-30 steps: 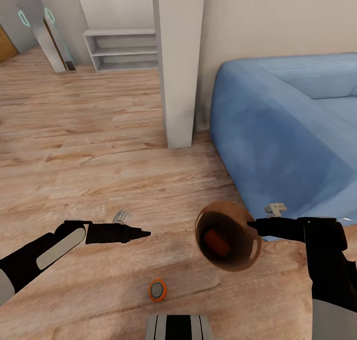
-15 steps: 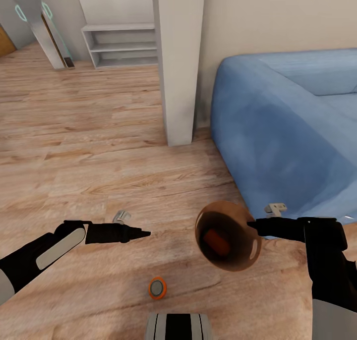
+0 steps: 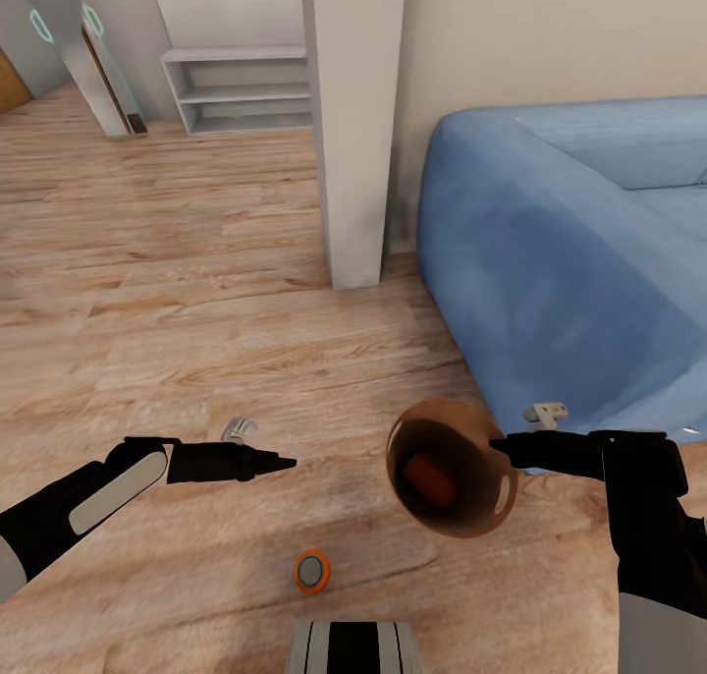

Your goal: Put the three can of soda from the living room inside the tash can in the kitchen.

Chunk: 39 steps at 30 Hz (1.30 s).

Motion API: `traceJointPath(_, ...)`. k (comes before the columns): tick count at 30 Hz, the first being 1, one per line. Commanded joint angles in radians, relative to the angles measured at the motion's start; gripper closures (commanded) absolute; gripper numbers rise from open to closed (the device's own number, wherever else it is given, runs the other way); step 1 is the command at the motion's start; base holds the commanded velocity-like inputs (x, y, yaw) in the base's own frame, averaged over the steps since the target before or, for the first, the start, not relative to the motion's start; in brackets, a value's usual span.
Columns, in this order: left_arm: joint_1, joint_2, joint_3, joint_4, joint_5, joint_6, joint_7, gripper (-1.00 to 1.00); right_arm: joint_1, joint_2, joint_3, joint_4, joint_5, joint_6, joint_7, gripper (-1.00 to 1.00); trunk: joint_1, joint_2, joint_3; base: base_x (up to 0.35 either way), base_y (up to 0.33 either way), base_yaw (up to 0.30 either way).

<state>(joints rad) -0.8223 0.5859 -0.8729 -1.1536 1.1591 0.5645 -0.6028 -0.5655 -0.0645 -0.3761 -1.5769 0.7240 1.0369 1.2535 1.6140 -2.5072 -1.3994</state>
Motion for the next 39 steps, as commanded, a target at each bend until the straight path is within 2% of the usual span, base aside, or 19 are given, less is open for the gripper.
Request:
traceJointPath(1, 0.0, 0.0, 0.0, 0.0, 0.0, 0.0, 0.0, -1.0, 0.0, 0.0, 0.0, 0.0, -0.012, 0.01, 0.003, 1.0, 0.0, 0.0, 0.0, 0.0, 0.0, 0.0)
traceJointPath(39, 0.0, 0.0, 0.0, 0.003, 0.004, 0.0, -0.001, -1.0, 0.0, 0.0, 0.0, 0.0, -0.012, 0.01, 0.004, 1.0, 0.0, 0.0, 0.0, 0.0, 0.0, 0.0)
